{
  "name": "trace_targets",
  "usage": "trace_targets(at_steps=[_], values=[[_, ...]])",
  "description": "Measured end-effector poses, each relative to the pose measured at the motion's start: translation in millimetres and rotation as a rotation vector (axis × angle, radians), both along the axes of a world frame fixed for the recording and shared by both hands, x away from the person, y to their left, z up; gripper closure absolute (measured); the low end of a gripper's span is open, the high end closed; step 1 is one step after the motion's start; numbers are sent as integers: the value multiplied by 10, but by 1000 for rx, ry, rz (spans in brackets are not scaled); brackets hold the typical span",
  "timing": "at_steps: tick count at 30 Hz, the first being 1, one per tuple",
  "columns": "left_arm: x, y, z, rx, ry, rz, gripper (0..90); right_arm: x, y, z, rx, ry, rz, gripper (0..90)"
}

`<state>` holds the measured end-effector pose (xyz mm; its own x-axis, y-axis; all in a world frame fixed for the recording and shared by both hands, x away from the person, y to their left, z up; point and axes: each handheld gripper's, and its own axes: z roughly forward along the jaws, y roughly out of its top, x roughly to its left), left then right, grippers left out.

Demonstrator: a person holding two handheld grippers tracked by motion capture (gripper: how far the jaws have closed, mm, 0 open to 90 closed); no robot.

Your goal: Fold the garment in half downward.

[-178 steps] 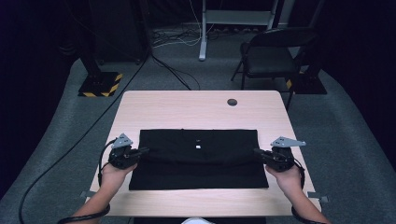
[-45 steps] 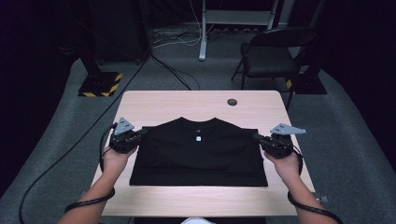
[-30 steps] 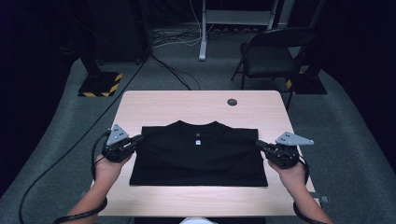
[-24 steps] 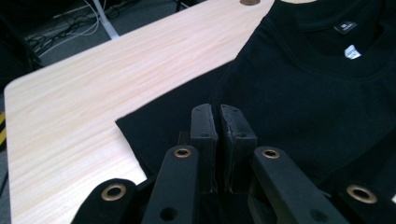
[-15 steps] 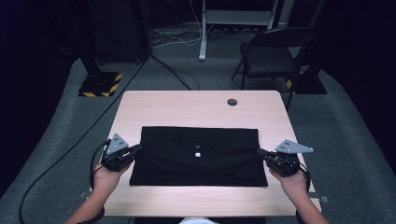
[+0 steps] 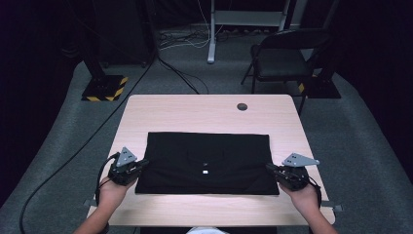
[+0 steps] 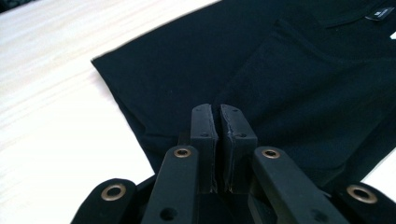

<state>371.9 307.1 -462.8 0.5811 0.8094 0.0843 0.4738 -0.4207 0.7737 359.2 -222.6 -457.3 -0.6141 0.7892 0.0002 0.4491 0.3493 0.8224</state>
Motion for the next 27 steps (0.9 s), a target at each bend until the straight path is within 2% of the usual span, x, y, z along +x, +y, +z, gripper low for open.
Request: trace_targets(at_steps=[11, 19, 21, 23, 25, 27], values=[[-14, -28, -107, 43, 51, -15, 841, -10, 29, -133, -63, 63, 14, 857], [8, -76, -222, 93, 95, -18, 819, 38, 52, -213, -98, 80, 15, 849], [40, -73, -246, 83, 121, -4, 729, 59, 50, -231, -100, 92, 8, 786], [55, -71, -224, 56, 119, 4, 614, 64, 46, -221, -108, 92, -21, 665], [67, -110, -170, 57, 104, 20, 477, 51, 51, -178, -109, 72, -40, 580], [83, -179, -122, 32, 115, 4, 396, 33, 92, -124, -91, 56, -25, 544]])
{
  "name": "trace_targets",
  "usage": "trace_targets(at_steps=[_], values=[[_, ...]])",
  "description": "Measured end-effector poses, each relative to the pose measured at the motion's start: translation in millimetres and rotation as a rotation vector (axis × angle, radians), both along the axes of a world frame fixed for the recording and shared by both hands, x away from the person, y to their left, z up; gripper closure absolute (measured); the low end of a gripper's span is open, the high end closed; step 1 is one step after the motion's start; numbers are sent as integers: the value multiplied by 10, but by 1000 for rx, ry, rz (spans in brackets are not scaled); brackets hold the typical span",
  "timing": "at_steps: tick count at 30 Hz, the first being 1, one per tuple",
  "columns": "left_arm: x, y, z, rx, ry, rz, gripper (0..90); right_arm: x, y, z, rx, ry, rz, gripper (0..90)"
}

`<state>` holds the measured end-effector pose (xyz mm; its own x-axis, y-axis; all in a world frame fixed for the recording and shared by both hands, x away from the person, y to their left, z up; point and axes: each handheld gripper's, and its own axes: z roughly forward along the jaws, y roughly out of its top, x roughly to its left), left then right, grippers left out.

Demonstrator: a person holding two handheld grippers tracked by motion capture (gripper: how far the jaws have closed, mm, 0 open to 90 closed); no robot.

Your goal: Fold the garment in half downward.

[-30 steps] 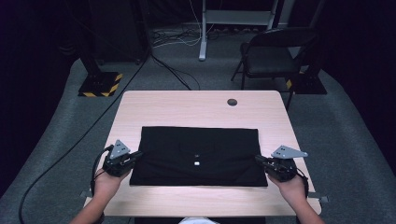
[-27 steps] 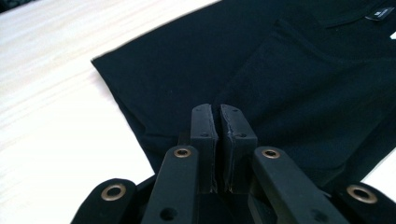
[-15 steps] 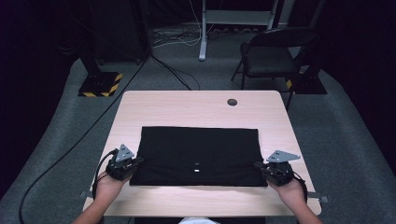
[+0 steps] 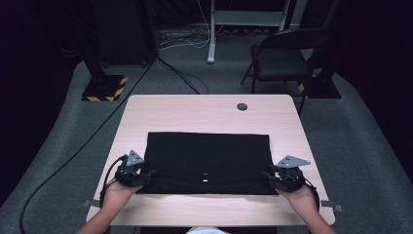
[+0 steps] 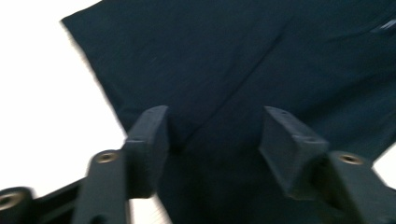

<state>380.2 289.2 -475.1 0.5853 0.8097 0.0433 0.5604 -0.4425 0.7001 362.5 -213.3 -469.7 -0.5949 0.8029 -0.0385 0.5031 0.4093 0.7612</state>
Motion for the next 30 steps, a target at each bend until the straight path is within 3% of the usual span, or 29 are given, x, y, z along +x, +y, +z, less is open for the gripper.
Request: trace_targets(at_steps=[3, 6, 11, 16, 18, 21, 27, 30], values=[[11, -165, 12, -13, 15, -60, 350, -2, 135, 27, 22, 18, 67, 516], [18, -310, -53, 15, 37, -117, 333, 26, 269, -25, 26, 60, 140, 498], [18, -355, -206, 42, 86, -141, 303, 89, 349, -186, 8, 136, 201, 487], [28, -341, -278, 61, 101, -138, 278, 140, 341, -333, -18, 180, 198, 473], [33, -352, -323, 76, 109, -142, 270, 149, 350, -353, -24, 187, 193, 468], [37, -353, -349, 64, 113, -134, 263, 145, 370, -396, -52, 173, 200, 461], [47, -329, -368, 39, 115, -133, 255, 139, 355, -420, -31, 159, 194, 446], [65, -328, -354, 30, 131, -130, 251, 162, 358, -410, -15, 175, 180, 414]])
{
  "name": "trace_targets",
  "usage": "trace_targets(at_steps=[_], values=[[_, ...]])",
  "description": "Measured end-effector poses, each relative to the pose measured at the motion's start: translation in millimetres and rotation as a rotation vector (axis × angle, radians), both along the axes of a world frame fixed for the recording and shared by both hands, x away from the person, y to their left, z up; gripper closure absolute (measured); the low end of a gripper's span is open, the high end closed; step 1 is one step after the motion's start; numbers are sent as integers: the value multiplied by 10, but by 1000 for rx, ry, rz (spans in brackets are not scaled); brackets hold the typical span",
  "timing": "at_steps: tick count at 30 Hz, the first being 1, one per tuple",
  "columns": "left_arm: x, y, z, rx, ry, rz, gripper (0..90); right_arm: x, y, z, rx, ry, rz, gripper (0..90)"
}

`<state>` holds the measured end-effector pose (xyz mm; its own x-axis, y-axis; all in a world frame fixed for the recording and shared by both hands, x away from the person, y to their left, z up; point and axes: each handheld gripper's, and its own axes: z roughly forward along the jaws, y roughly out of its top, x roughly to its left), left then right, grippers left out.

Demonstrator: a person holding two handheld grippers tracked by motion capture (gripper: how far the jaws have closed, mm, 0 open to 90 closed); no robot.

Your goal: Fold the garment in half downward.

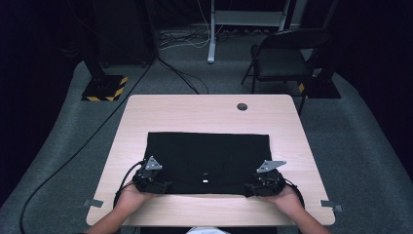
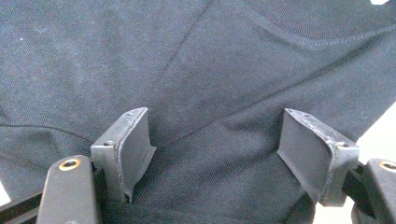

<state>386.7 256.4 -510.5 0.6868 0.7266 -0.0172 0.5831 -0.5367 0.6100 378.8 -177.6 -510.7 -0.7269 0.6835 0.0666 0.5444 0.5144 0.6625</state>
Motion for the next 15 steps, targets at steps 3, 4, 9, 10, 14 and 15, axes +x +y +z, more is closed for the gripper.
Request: trace_targets(at_steps=[3, 4, 9, 10, 14, 15], values=[[46, -11, 56, -22, 22, 6, 228, 33, 14, 113, 33, -10, -29, 396], [66, -33, 77, -22, 20, 3, 224, 46, 28, 165, 46, -25, -26, 397], [196, -245, 169, -10, -18, -45, 204, 188, 254, 264, 57, -41, 29, 397], [215, -297, 180, -12, -27, -55, 202, 211, 315, 254, 56, -35, 42, 397], [258, -442, 156, -24, -25, -82, 200, 254, 478, 198, 13, -37, 82, 397], [266, -488, 129, -16, -23, -92, 200, 263, 516, 178, -5, -39, 88, 397]])
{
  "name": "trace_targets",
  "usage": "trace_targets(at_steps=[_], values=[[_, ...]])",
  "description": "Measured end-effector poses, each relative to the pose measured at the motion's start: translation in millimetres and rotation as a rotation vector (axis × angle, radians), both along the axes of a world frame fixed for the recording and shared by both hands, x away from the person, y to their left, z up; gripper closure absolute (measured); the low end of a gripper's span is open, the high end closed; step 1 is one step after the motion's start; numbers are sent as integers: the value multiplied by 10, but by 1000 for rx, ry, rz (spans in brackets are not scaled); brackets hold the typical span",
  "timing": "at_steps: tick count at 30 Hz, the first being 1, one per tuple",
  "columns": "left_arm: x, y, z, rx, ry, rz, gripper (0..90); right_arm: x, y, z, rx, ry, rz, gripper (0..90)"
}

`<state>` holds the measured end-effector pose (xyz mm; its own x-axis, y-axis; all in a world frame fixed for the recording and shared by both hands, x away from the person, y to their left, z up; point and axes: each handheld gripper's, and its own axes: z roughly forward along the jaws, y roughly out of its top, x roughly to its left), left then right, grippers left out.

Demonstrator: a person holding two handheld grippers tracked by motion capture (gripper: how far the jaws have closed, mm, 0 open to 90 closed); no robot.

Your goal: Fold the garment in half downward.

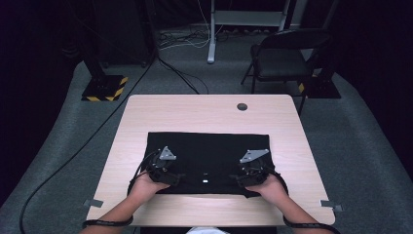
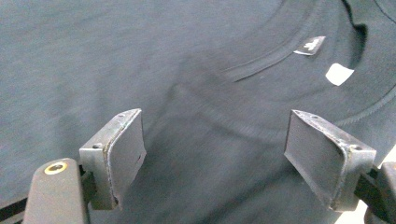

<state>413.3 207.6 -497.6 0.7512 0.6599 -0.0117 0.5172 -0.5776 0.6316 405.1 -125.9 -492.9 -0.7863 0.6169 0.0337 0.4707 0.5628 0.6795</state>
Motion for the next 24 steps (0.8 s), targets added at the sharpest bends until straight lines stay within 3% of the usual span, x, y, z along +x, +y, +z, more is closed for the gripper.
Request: trace_targets(at_steps=[2, 4, 6, 10, 15, 20, 24], values=[[7, -82, -69, 23, 11, -15, 200, 16, 50, -40, -38, -3, 9, 398], [1, -127, -119, 54, -6, -29, 194, 22, 75, -89, -83, -3, 14, 398], [-1, -126, -125, 55, -15, -34, 191, 13, 81, -151, -123, -5, 24, 395], [8, -107, -156, 38, -44, -35, 191, 37, 49, -165, -101, -4, 17, 393], [175, -96, -173, 20, -63, -33, 191, 139, 22, -188, -76, -24, 2, 392], [451, -97, -186, -4, -76, -11, 192, 442, -11, -193, -59, -34, -53, 388], [504, -66, -181, -20, -82, 27, 191, 559, -91, -65, -59, -39, -95, 408]])
